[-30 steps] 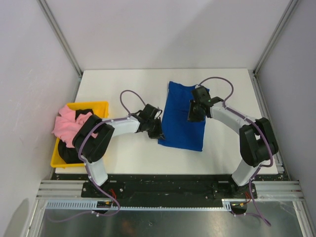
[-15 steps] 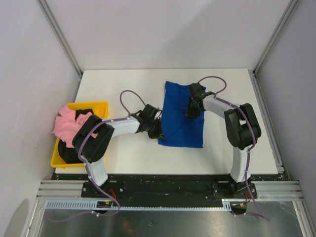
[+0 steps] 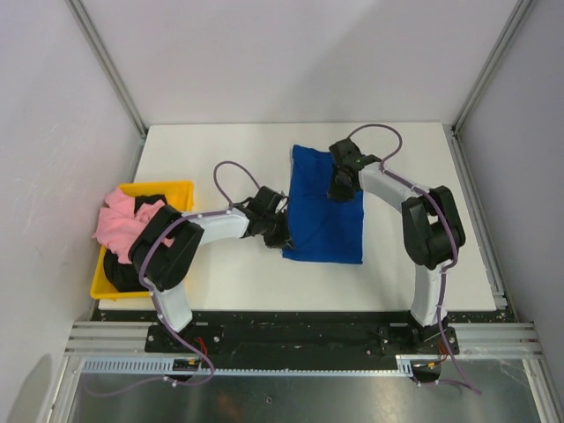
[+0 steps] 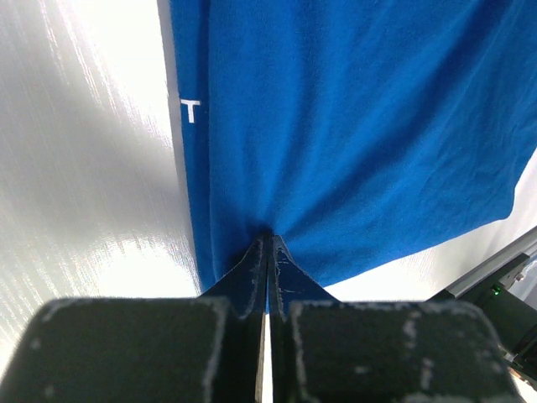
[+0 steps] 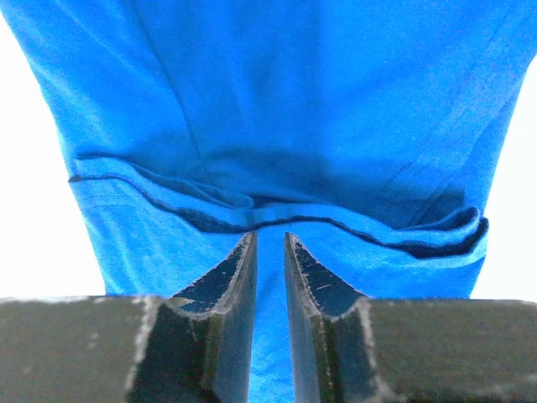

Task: Fold and stack the t-shirts
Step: Fold the folded rectangular tshirt in 1/3 of the way

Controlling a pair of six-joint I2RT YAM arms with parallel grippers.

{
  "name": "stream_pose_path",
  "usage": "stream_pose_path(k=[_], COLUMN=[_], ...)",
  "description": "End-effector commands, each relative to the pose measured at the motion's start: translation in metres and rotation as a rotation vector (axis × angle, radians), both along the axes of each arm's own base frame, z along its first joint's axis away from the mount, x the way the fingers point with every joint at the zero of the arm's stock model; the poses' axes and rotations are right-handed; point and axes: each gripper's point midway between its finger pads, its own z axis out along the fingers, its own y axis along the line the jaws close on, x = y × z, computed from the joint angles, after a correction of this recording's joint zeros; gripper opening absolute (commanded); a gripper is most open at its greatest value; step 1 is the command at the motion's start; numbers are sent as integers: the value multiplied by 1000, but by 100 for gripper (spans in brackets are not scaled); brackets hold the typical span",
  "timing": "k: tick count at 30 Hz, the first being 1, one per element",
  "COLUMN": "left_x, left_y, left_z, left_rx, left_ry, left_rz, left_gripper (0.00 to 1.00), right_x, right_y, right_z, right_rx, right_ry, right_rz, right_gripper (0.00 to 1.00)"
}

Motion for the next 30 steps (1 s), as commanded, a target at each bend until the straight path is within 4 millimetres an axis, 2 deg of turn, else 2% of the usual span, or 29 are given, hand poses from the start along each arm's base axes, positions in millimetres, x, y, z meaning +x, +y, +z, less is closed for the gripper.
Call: stream_pose_path(k=[1,10,16,19,22,27,30], left_x=[-14,-13,-14,-14,-12,-1,5], left_y=[12,10,11,10,7,-3,-7], left_z=[-5,0,2,4,11,44,67], left_rx=[56,43,40,36,23,-45,-92], left_ry=[22,14,11,5,-19,-97,-137], left_rz=[-4,-9,-11,-17,-37,-81,-92], left_gripper=[0,0,1,4,9,20,24], right_x=[17,24,29,32,39,48,42], right_y=[9,12,15,16,17,10,-1], right_z=[10,-30,-38,-25,2,62,93], right_rx=[-4,-46,-50,-46,-29,18,49], right_ry=[-42,27,37,14,-34,-130,-163], right_rz=[-3,1,7,10,12,5,-6], right_gripper=[23,22,22,22,24,30,33])
